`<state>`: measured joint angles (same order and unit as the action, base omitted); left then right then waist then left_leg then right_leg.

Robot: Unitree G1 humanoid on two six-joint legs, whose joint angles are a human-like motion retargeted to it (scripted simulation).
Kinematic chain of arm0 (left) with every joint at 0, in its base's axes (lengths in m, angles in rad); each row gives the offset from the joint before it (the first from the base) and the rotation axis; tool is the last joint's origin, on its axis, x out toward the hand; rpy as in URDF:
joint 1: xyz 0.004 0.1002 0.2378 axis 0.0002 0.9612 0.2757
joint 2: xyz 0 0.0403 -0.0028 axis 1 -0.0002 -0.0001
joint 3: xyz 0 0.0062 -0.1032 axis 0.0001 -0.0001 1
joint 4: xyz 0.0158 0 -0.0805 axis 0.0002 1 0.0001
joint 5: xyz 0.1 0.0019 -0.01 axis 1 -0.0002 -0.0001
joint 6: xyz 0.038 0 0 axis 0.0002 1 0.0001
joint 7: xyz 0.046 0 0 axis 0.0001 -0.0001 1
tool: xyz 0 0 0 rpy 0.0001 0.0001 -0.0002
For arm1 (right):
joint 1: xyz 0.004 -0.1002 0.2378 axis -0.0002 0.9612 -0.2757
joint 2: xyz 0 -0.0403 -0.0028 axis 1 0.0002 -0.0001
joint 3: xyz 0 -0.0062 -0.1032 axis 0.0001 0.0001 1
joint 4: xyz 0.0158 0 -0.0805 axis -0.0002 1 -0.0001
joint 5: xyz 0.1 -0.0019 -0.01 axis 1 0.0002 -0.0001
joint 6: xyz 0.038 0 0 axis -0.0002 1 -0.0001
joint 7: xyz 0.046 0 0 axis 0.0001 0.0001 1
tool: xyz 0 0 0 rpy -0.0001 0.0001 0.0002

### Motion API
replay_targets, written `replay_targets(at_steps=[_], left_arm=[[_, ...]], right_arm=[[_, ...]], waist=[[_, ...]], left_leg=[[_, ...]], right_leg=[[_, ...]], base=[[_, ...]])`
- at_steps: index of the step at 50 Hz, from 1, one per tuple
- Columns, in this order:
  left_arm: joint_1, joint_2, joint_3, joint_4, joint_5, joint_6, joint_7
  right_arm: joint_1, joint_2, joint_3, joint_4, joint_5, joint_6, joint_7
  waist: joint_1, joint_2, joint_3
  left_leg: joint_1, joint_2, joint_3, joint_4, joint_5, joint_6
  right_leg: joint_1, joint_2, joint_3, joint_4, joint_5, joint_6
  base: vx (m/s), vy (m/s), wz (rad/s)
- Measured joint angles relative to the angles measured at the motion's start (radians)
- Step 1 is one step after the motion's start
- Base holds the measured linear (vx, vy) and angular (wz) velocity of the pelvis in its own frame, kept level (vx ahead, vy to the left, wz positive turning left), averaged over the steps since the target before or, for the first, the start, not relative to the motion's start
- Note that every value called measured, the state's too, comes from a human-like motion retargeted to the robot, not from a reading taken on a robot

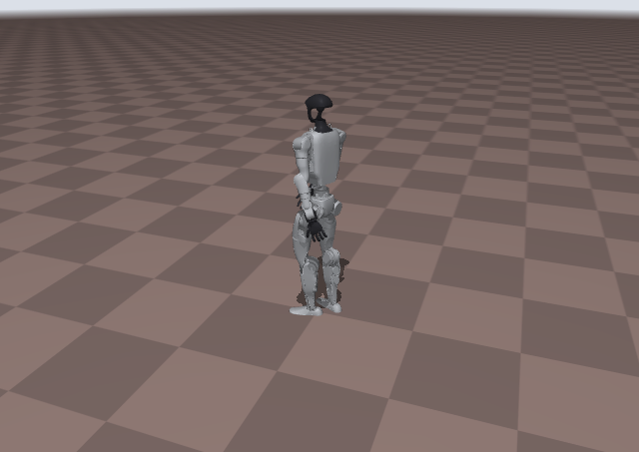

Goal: In place motions

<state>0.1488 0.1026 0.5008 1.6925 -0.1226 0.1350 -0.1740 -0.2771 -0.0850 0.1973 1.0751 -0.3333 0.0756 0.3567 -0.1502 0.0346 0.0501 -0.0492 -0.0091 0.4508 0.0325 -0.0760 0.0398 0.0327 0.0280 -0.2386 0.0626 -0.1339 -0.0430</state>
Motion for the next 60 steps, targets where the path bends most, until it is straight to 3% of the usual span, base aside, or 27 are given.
replay_targets(at_steps=[5,10,12,15,17,18,19,20,22,25,27,35,49,60], left_arm=[[-0.011,0.012,-0.048,-0.048,0.07,-0.027,0.06],[-0.088,-0.007,-0.097,-0.092,0.074,-0.025,0.047],[-0.099,-0.025,-0.095,-0.107,0.062,-0.031,0.059],[-0.106,-0.04,-0.121,-0.118,0.074,-0.03,0.069],[-0.103,-0.044,-0.152,-0.105,0.12,-0.021,0.064],[-0.109,-0.043,-0.167,-0.097,0.142,-0.02,0.059],[-0.118,-0.04,-0.168,-0.097,0.162,-0.022,0.062],[-0.128,-0.035,-0.162,-0.1,0.18,-0.024,0.069],[-0.144,-0.024,-0.206,-0.124,0.203,-0.031,0.08],[-0.163,-0.006,-0.262,-0.146,0.233,-0.035,0.04],[-0.16,-0.001,-0.244,-0.138,0.254,-0.013,0.0],[-0.168,0.019,-0.199,-0.087,0.264,0.03,-0.084],[-0.154,-0.005,-0.211,-0.122,0.293,0.039,-0.087],[-0.108,0.011,-0.192,-0.129,0.306,0.037,-0.073]], right_arm=[[0.016,-0.017,-0.028,-0.026,0.068,-0.044,-0.118],[0.083,-0.033,-0.097,0.104,0.045,-0.029,-0.079],[0.103,-0.036,-0.091,0.223,0.013,0.002,-0.071],[0.139,-0.054,-0.08,0.414,-0.041,0.065,-0.068],[0.168,-0.066,-0.071,0.537,-0.104,0.129,-0.079],[0.187,-0.066,-0.067,0.579,-0.133,0.164,-0.096],[0.204,-0.064,-0.059,0.604,-0.147,0.186,-0.118],[0.222,-0.061,-0.048,0.621,-0.153,0.201,-0.143],[0.272,-0.073,-0.086,0.624,-0.133,0.163,-0.167],[0.355,-0.087,-0.149,0.606,-0.056,0.119,-0.139],[0.39,-0.092,-0.195,0.597,-0.037,0.127,-0.093],[0.324,-0.114,-0.173,0.609,-0.012,0.173,-0.15],[0.247,-0.011,-0.103,0.319,-0.053,0.095,-0.158],[0.244,-0.011,-0.066,0.315,-0.075,0.08,-0.107]], waist=[[0.061,-0.012,0.002],[0.126,-0.04,-0.009],[0.243,-0.035,-0.014],[0.351,0.002,-0.043],[0.258,0.044,-0.097],[0.105,0.046,-0.131],[0.146,0.042,-0.144],[0.283,0.036,-0.147],[0.33,0.041,-0.121],[0.225,0.029,-0.108],[0.074,0.024,-0.121],[0.02,0.041,-0.123],[0.004,0.03,-0.123],[0.015,0.023,-0.117]], left_leg=[[-0.053,-0.024,-0.078,0.067,0.005,0.006],[-0.078,-0.036,-0.071,0.177,-0.02,0.017],[-0.046,-0.053,0.035,0.134,-0.006,0.055],[0.017,-0.032,0.112,0.02,-0.083,0.049],[0.039,-0.015,0.1,-0.038,-0.069,0.039],[0.005,0.0,-0.039,-0.013,-0.065,-0.001],[0.007,0.031,0.022,-0.007,-0.073,-0.029],[0.027,0.069,0.181,-0.011,-0.087,-0.05],[0.054,0.062,0.229,-0.035,-0.083,-0.035],[0.06,0.015,0.097,-0.042,-0.077,-0.017],[0.045,-0.021,-0.039,-0.043,-0.066,0.0],[0.06,-0.004,0.013,-0.052,-0.086,-0.001],[0.075,0.003,0.049,-0.056,-0.101,-0.003],[0.078,-0.001,0.029,-0.052,-0.105,0.001]], right_leg=[[0.007,-0.014,-0.044,-0.018,0.002,-0.007],[-0.01,-0.049,-0.076,-0.018,0.004,-0.007],[-0.021,-0.02,0.037,-0.014,0.017,-0.017],[-0.023,0.042,0.142,-0.013,0.028,-0.026],[-0.025,0.059,0.062,-0.023,0.02,-0.017],[-0.034,0.023,-0.074,-0.029,0.003,-0.002],[-0.029,0.029,-0.018,-0.031,-0.012,0.001],[-0.015,0.057,0.134,-0.032,-0.025,-0.003],[0.01,0.07,0.168,-0.048,-0.012,-0.003],[-0.014,0.036,0.053,-0.028,0.004,-0.005],[-0.059,0.012,-0.079,-0.004,0.018,-0.019],[-0.083,0.036,-0.004,0.007,0.031,-0.023],[-0.097,0.047,0.039,0.012,0.05,-0.031],[-0.085,0.042,0.01,0.016,0.042,-0.037]], base=[[-0.11,-0.04,0.5],[-0.08,-0.01,0.15],[0.05,0.04,-2.52],[0.15,0.1,-1.68],[0.2,0.13,2.34],[0.05,0.11,2.39],[-0.06,0.07,-1.15],[-0.11,0.02,-3.9],[-0.07,0.0,-1.68],[0.08,0.02,1.92],[0.09,0.01,2.52],[-0.02,0.0,-0.37],[-0.01,-0.01,-0.14],[0.0,0.0,0.1]])
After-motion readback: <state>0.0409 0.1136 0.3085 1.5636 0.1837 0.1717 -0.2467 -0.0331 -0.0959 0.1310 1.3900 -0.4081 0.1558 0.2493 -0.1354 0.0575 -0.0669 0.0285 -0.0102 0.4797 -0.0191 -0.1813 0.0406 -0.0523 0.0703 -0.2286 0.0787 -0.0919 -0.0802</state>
